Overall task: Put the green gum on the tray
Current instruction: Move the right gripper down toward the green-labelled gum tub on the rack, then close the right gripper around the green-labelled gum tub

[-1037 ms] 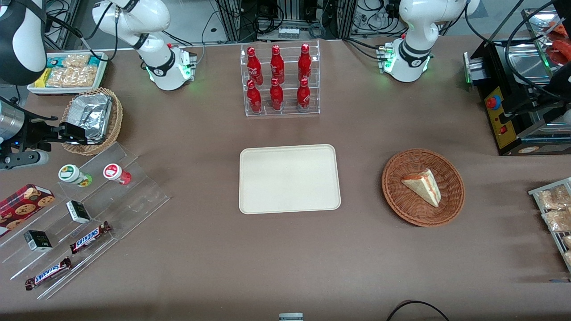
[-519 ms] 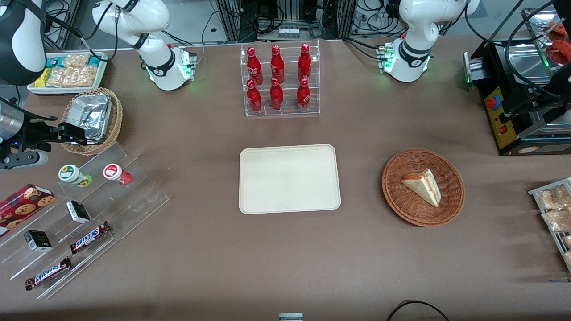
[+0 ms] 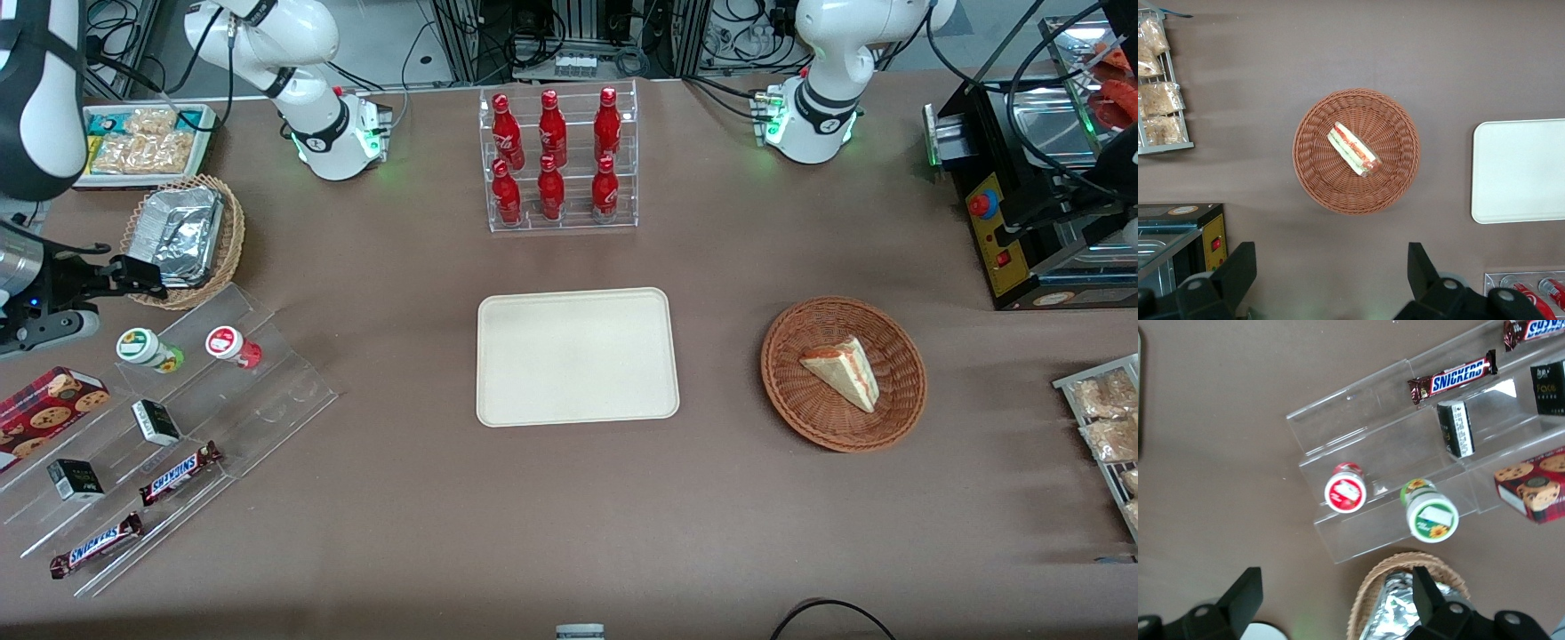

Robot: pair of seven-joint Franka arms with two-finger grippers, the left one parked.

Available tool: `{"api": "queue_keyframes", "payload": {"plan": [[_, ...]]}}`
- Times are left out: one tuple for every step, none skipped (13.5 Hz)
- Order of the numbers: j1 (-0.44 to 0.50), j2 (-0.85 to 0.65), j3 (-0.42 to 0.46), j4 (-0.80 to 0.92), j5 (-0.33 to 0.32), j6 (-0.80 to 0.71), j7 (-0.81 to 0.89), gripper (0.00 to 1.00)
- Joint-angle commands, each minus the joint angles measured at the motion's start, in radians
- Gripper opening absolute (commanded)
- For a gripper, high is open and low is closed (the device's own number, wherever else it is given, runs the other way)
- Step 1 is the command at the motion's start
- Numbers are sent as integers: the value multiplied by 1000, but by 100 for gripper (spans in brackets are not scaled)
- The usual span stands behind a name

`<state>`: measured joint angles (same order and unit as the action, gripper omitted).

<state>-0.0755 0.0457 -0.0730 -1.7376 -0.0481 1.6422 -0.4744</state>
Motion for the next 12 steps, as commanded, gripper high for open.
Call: {"api": "queue_keyframes", "payload": {"plan": [[-45, -13, -1, -66, 13, 89, -165, 100], [-67, -13, -1, -91, 14, 129, -258, 100], [-88, -9, 1, -108, 14, 161, -367, 100], [-107, -6, 1, -121, 14, 184, -460, 100], [-122, -6, -1, -144, 14, 209, -511, 100], [-130, -9, -1, -170, 14, 250, -554, 100], [-138, -7, 1, -189, 14, 281, -594, 100], [-154, -6, 1, -207, 20, 309, -619, 100], [-159, -7, 1, -226, 33, 332, -625, 100], [-159, -7, 1, -235, 39, 350, -638, 100], [-161, -6, 1, -247, 39, 367, -642, 100], [-161, -6, 1, -266, 40, 393, -642, 100]]}}
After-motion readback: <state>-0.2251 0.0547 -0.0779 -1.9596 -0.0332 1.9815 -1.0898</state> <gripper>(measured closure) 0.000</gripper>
